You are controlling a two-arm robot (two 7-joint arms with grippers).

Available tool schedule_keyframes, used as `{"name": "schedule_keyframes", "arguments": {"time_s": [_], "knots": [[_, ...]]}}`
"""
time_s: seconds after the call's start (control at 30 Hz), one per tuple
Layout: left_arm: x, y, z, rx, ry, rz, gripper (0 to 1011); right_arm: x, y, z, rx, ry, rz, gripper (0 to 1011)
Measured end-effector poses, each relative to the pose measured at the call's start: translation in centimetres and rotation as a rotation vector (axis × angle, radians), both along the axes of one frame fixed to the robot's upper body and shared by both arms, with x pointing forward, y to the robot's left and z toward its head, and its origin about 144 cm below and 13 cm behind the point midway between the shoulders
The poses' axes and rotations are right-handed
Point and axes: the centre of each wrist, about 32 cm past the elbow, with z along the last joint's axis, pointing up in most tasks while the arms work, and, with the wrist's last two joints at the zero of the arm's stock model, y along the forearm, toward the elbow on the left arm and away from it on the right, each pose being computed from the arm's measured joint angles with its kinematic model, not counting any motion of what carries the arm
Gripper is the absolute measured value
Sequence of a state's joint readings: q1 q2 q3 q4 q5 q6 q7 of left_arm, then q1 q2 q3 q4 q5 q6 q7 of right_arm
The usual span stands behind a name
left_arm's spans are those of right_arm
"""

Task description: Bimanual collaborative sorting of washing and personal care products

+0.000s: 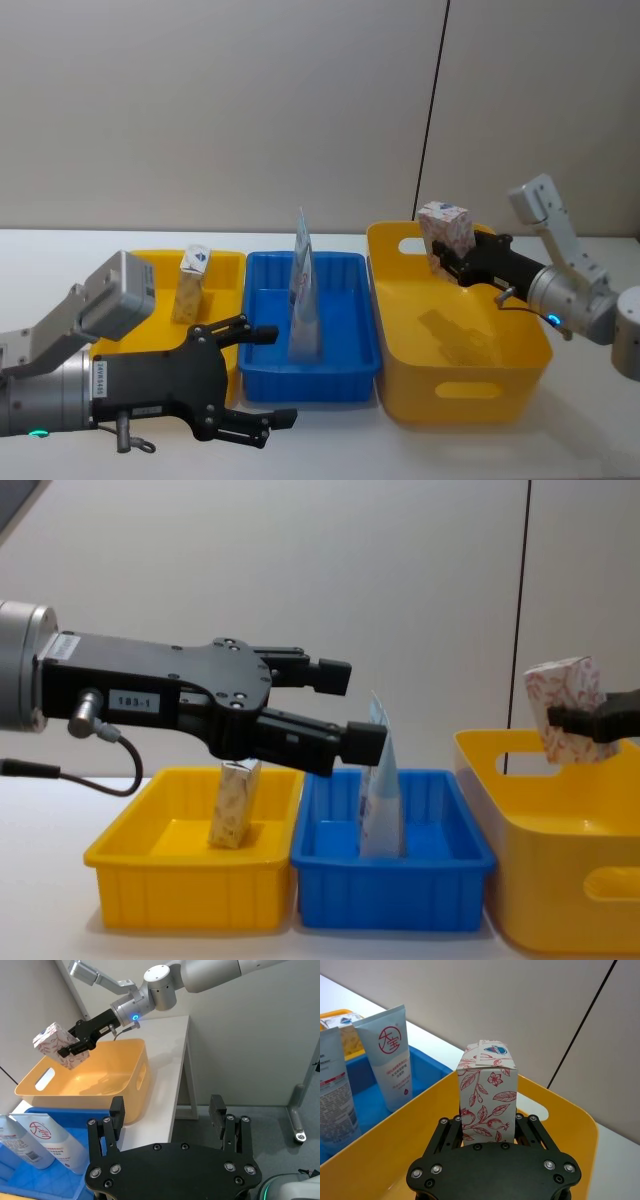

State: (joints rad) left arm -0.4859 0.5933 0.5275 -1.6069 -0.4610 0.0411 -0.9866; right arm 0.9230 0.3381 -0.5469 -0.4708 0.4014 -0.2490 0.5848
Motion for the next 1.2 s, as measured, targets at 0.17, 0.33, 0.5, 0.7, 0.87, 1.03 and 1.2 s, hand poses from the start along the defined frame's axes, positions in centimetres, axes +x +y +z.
{"name": "schedule_keyframes", "arguments": {"time_s": [0.17,0.33,0.5,0.7,0.87,1.03,1.2], "knots": [[0.0,0.0,0.0,0.000,0.000,0.000,1001,0.4,0.6,-0.2,-0.015,0.004,-0.023,359],[0.0,0.0,0.0,0.000,0.000,0.000,1001,0.5,1.2,-0.3,-0.034,-0.001,-0.045,360],[0.0,0.0,0.0,0.000,0.000,0.000,1001,0.7,1.6,-0.4,-0.054,-0.011,-0.072,445],[0.0,0.0,0.0,0.000,0.000,0.000,1001,0.7,1.8,-0.5,-0.066,-0.018,-0.092,655],[0.0,0.0,0.0,0.000,0.000,0.000,1001,0.6,1.9,-0.6,-0.070,-0.027,-0.109,799],[0.0,0.0,0.0,0.000,0.000,0.000,1001,0.6,1.9,-0.6,-0.063,-0.036,-0.114,951],[0.0,0.0,0.0,0.000,0.000,0.000,1001,0.3,2.0,-0.4,-0.049,-0.053,-0.108,1004]]}}
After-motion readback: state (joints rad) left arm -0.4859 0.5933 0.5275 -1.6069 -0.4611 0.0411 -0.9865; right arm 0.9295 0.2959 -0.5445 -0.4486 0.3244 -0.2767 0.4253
